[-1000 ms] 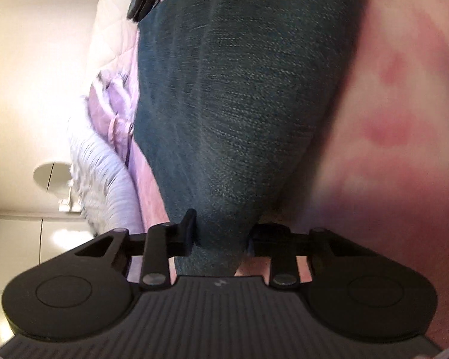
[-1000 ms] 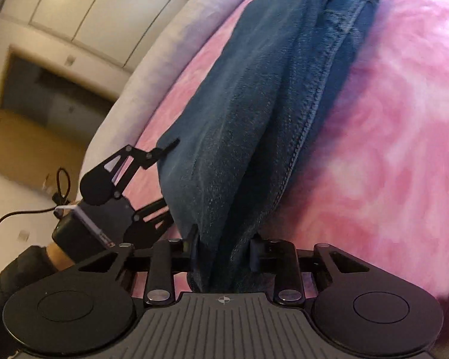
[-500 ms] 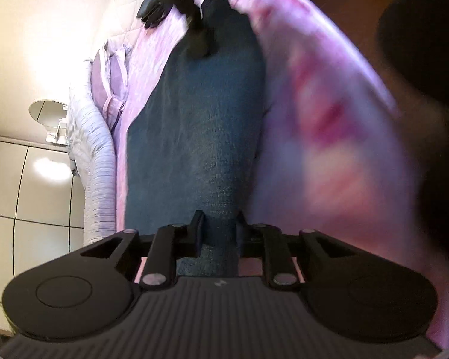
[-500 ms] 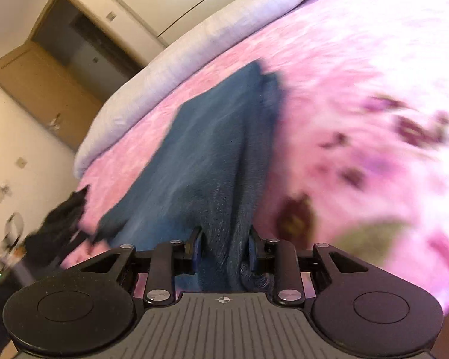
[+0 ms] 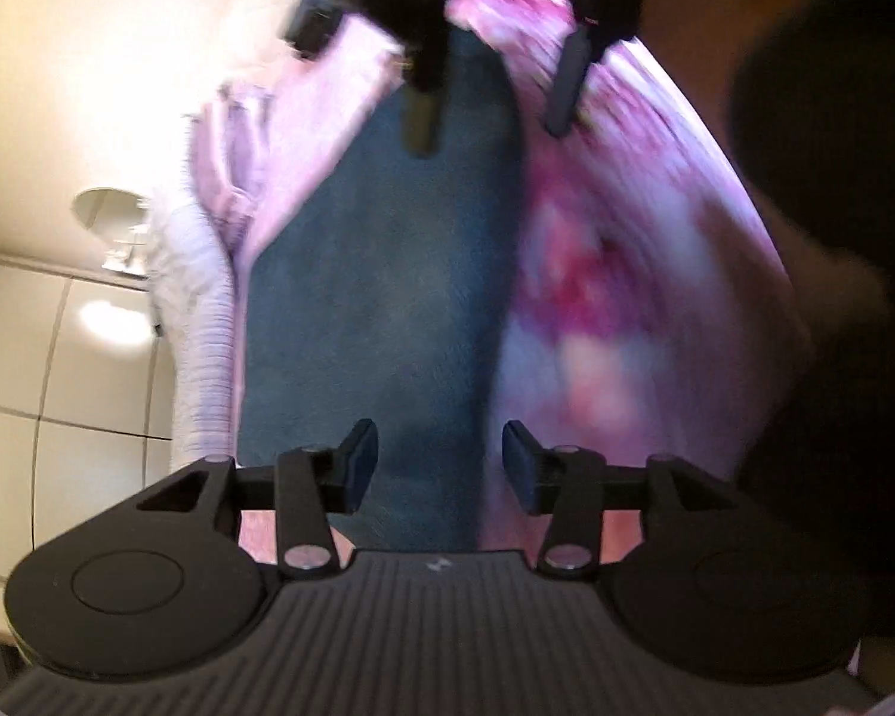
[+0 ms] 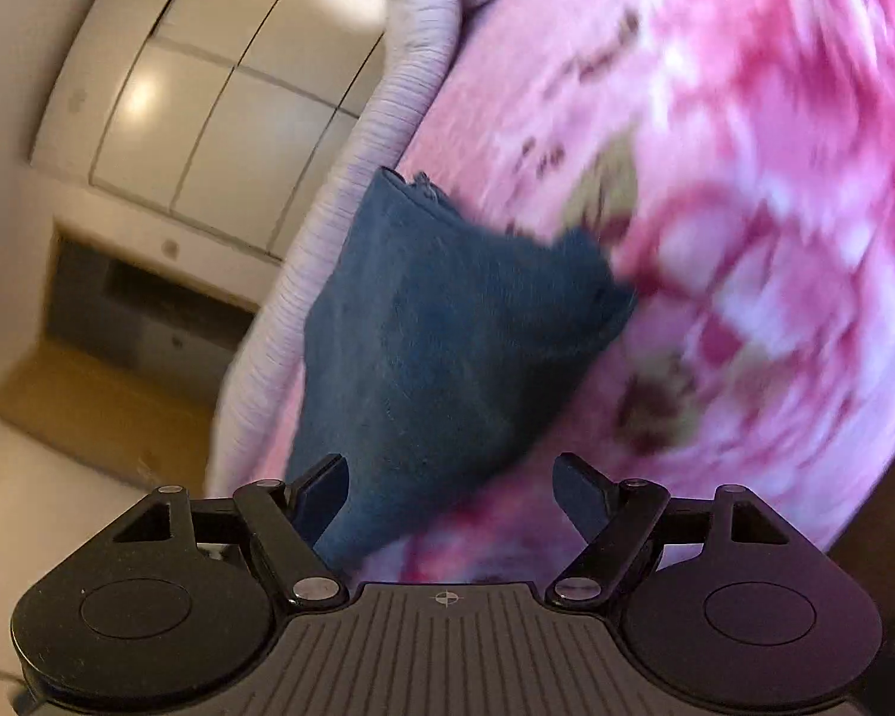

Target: Fold clothes

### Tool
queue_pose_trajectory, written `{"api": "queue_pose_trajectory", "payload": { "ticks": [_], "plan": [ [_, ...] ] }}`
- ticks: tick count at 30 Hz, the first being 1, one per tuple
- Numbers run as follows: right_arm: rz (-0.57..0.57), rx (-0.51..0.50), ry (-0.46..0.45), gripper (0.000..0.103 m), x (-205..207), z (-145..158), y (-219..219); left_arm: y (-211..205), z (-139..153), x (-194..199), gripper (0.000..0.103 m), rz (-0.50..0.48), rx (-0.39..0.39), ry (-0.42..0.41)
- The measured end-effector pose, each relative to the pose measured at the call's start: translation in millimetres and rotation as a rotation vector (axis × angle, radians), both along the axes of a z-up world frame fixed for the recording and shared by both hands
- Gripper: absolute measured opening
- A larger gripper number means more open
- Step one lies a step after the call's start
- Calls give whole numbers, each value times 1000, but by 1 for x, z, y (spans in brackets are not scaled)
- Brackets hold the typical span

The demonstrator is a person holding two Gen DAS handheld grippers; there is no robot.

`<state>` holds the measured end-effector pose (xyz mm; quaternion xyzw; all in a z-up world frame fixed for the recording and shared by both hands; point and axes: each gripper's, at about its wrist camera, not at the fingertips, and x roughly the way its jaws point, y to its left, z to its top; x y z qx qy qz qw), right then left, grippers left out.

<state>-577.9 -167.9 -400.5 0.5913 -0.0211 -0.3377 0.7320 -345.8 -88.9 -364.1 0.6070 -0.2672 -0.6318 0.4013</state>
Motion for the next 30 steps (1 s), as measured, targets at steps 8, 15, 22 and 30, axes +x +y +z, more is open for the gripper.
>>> {"api": "queue_pose_trajectory", "payload": {
  "ticks": [8, 15, 22, 30],
  "plan": [
    [-42, 46, 21, 64, 8, -1, -24, -12, 16, 11, 25, 26, 70, 155],
    [-41, -2, 52, 66, -2, 22, -33, -12, 20, 21, 33, -19, 77, 146],
    [-64, -31, 18, 22, 14, 14, -37, -10, 13, 16, 23, -32, 65, 97],
    [-37, -243, 178, 9, -37, 80, -125, -55, 58, -81, 22, -107, 76, 354]
  ]
}}
